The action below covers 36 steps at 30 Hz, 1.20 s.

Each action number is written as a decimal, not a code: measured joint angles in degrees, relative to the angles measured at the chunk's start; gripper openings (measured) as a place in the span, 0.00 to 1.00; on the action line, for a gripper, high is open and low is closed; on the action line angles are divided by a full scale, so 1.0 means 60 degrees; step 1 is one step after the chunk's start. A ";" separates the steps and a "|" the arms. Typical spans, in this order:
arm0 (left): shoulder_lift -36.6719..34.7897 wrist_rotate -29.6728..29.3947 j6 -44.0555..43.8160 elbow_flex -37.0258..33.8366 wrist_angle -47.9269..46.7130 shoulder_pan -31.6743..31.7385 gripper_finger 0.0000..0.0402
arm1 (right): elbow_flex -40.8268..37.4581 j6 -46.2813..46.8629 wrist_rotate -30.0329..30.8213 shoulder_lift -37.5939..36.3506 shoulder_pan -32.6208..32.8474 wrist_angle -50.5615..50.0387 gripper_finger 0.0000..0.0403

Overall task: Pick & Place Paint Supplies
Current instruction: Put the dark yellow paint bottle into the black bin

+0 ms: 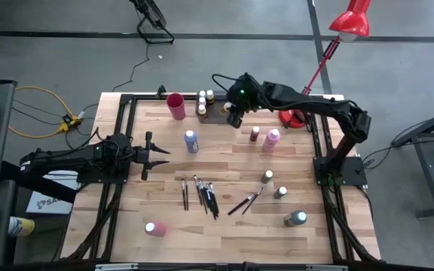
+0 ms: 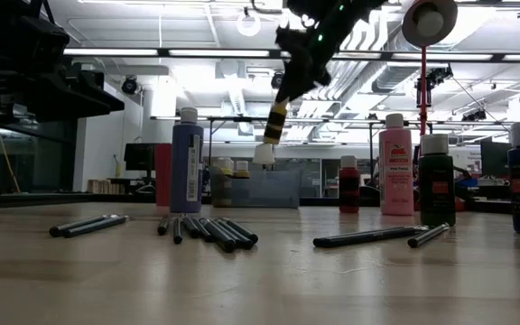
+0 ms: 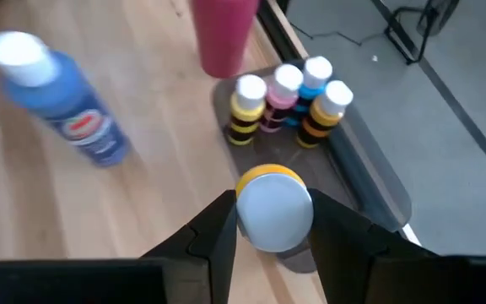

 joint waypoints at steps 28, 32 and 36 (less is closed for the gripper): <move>0.0003 0.0051 -0.0003 0.0000 -0.0004 -0.0001 0.37 | 0.4925 0.1319 -0.0198 0.5002 -0.0915 -0.1454 0.32; 0.0000 0.0051 0.0000 0.0000 0.0000 0.0000 0.37 | 0.4936 0.1334 -0.0233 0.5150 -0.0911 -0.1380 0.31; 0.0004 0.0051 -0.0001 -0.0004 -0.0004 0.0000 0.37 | 0.4938 0.1534 -0.0408 0.5252 -0.0909 -0.1169 0.32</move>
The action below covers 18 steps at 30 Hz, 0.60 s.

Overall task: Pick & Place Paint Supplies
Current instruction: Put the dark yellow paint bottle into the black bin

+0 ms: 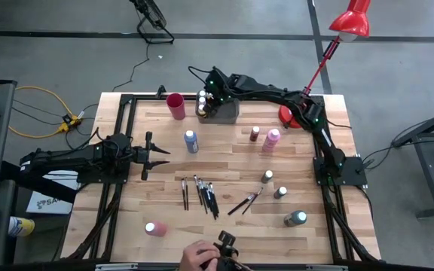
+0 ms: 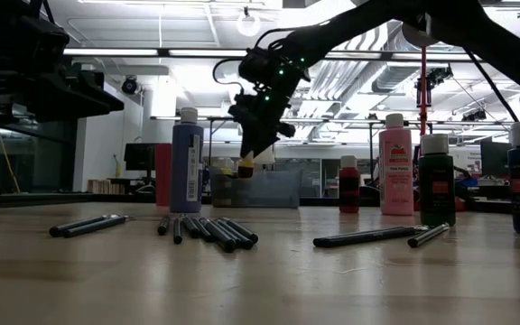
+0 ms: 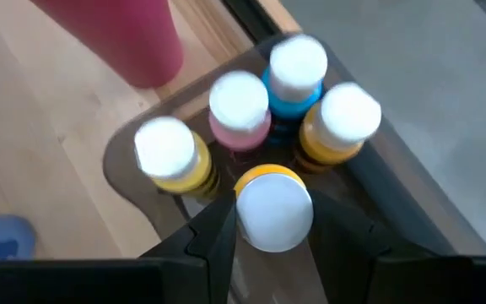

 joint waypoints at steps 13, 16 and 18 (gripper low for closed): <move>-0.0004 -0.0007 0.0001 -0.0004 0.0001 0.0000 0.37 | 0.0002 0.0458 -0.0303 0.0393 -0.0002 0.0322 0.33; -0.0003 -0.0011 0.0000 -0.0004 0.0001 -0.0002 0.37 | 0.0002 0.0448 -0.0283 0.0393 -0.0002 0.0393 0.33; -0.0003 -0.0011 0.0001 -0.0004 0.0000 0.0000 0.37 | -0.0002 0.0448 -0.0244 0.0393 -0.0010 0.0429 0.33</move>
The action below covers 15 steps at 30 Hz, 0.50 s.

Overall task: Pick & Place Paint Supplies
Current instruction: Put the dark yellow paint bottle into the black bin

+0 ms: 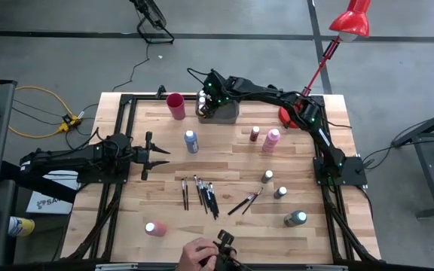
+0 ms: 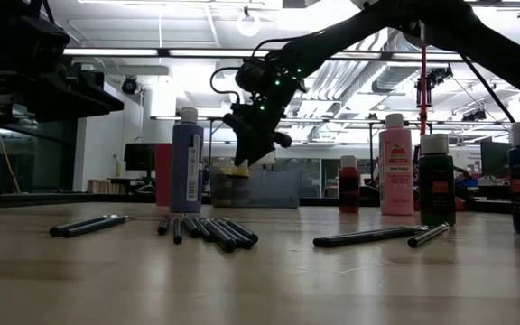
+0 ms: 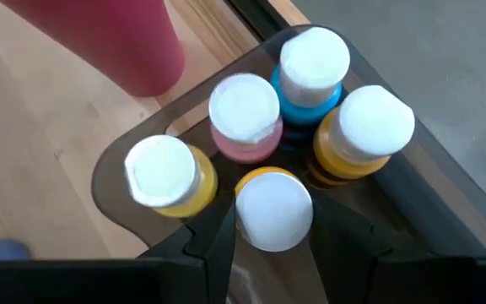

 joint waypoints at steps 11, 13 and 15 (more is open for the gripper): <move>0.0003 -0.0004 -0.0003 0.0000 0.0000 -0.0002 0.37 | -0.0007 0.0036 0.0432 0.0004 -0.0123 0.0227 0.36; 0.0000 -0.0004 0.0000 0.0000 0.0001 -0.0001 0.37 | -0.0007 0.0040 0.0421 0.0004 -0.0123 0.0234 0.39; 0.0000 -0.0007 -0.0004 0.0000 0.0001 -0.0002 0.37 | -0.0007 0.0040 0.0411 0.0004 -0.0119 0.0220 0.43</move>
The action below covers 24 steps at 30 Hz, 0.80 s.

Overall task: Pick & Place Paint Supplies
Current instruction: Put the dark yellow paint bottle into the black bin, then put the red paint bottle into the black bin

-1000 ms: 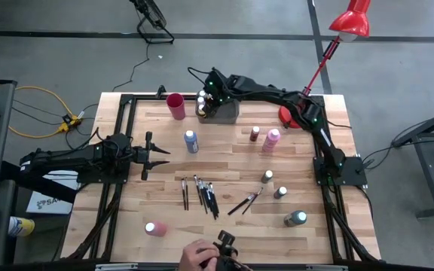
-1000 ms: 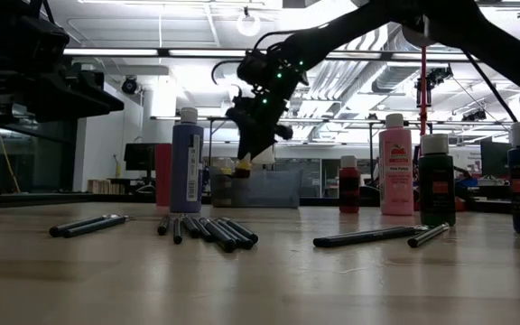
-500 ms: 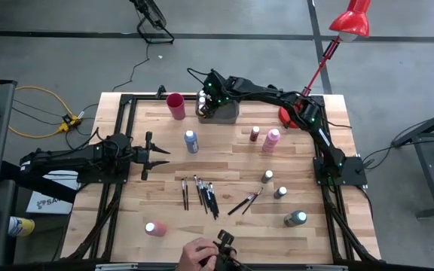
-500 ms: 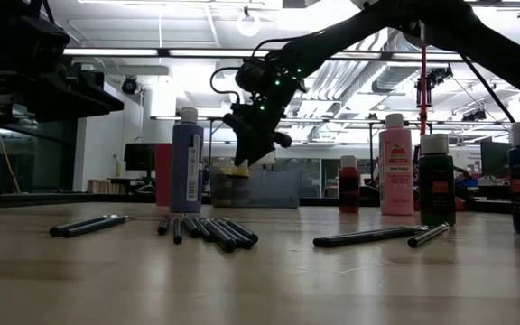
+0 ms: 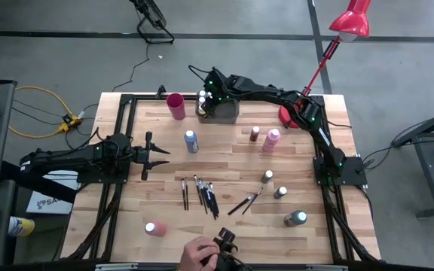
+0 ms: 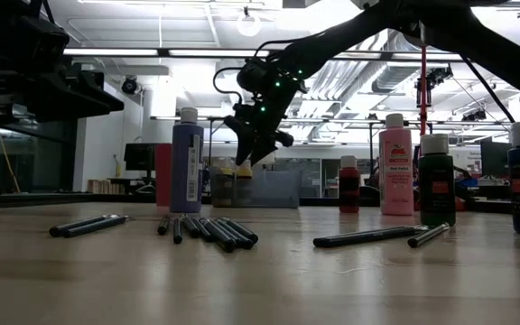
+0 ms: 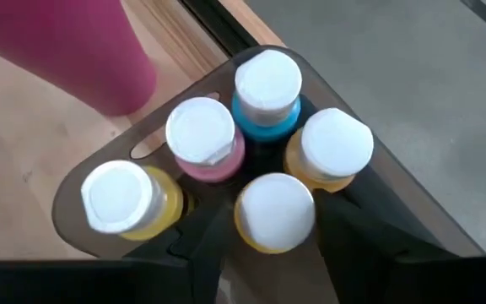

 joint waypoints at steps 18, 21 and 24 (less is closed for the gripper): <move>0.0001 -0.0018 0.0004 0.0000 -0.0001 0.0002 0.37 | -0.0004 0.0542 -0.0566 -0.1229 0.0146 -0.2295 0.56; 0.0003 -0.0007 0.0000 0.0000 -0.0001 0.0001 0.37 | -0.0004 0.0779 -0.0916 -0.1580 0.0255 -0.3188 0.56; 0.0002 0.0018 0.0001 0.0000 0.0000 0.0002 0.37 | -0.0004 0.0785 -0.1182 -0.1874 0.0450 -0.3957 0.56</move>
